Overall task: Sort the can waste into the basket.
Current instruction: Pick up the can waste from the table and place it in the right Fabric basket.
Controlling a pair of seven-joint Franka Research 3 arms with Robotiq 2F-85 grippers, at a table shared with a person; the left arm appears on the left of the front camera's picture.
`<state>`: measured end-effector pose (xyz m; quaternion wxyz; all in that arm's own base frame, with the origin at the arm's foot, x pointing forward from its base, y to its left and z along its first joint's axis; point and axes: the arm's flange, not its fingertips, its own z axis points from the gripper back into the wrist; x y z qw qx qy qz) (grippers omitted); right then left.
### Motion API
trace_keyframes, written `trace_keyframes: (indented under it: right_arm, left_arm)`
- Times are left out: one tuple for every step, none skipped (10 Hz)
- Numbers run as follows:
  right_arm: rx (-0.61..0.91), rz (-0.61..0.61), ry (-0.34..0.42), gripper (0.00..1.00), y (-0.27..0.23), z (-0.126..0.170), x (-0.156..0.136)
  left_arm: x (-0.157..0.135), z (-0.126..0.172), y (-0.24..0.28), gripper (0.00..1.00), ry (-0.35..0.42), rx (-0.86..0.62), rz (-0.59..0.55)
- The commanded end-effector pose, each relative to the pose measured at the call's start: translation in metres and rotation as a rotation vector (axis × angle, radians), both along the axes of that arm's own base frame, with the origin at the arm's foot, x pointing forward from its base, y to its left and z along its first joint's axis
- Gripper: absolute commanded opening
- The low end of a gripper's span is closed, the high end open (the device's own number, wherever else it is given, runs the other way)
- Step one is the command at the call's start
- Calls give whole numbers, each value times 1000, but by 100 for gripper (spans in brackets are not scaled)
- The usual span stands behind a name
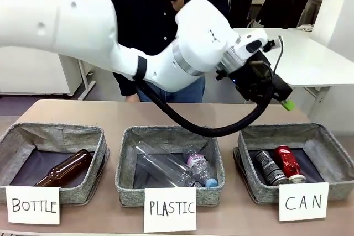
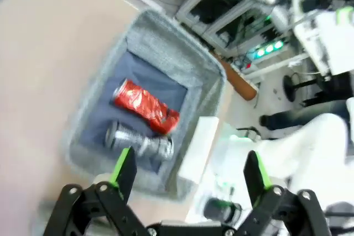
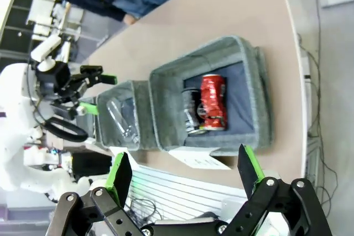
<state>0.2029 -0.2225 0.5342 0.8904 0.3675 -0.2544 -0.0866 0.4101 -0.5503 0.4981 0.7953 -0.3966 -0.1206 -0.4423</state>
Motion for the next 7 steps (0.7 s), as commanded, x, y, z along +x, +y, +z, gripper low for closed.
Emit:
trace_keyframes:
  right_arm:
    - [5,80,-99,100,57,7,20]
    - [45,142,-148,100,93,12,29]
    - [78,200,-181,100,132,11,38]
    - [148,249,-181,100,179,5,46]
    - [221,303,-165,100,217,-2,51]
    - [266,326,-141,100,254,-7,57]
    - [313,356,-12,100,288,-11,63]
  left_arm:
    - [-42,40,108,100,61,20,187]
    - [-56,51,161,100,131,-24,254]
    - [-67,59,212,100,168,-82,376]
    - [-74,65,263,100,265,-193,416]
    - [-77,66,303,100,324,-264,472]
    - [-77,64,340,100,402,-352,498]
    - [-80,58,374,100,490,-390,474]
